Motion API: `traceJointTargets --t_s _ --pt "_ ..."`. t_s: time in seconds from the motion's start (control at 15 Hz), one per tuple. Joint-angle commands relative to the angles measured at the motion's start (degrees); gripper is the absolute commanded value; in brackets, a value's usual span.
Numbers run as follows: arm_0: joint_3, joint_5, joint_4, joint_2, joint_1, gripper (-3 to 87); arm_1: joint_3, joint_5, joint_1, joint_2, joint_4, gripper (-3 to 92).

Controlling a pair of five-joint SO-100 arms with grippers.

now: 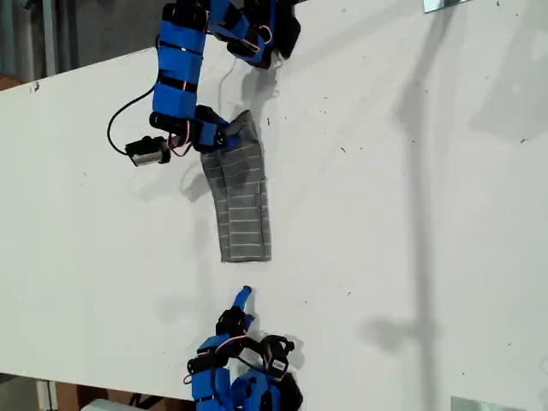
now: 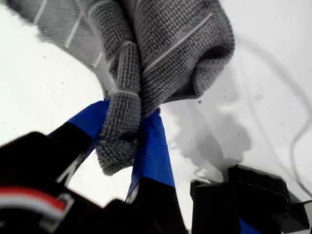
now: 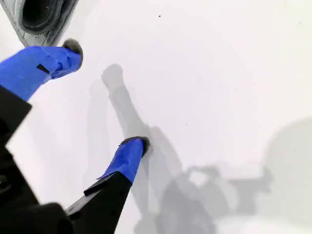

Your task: Grasp corners of a square towel and fold twice.

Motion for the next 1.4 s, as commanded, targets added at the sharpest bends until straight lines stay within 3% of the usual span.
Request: traceJointTargets --t_s 0.0,0.33,0.67,0.8,0.93,1.07,1.33 --pt "-0.26 -0.26 -0.88 0.70 -1.14 34.5 -11.69 -3.34 -3.16 3.16 0.97 -0.1" --pt "0.09 -0.44 -1.05 0.88 -0.70 34.6 -28.83 -10.11 0.09 -6.59 -4.75 -0.1" --pt "0.09 0.00 -1.14 0.88 -0.79 34.7 -32.52 -17.84 -2.29 -12.04 -18.72 -0.1" --pt "0.09 0.09 -1.14 0.88 -0.88 34.9 -38.41 -22.59 -5.89 -16.44 -21.36 35.6" --pt "0.09 -0.09 -1.14 0.79 -0.97 34.9 -40.25 -24.96 -8.00 -16.52 -24.52 38.6" --pt "0.09 -0.09 -1.14 0.79 -0.97 35.0 -41.57 -24.17 -6.77 -16.26 -21.18 39.3" --pt "0.09 -0.09 -1.14 0.79 -0.97 35.0 -23.82 -15.03 -0.09 -5.89 -19.25 39.1"
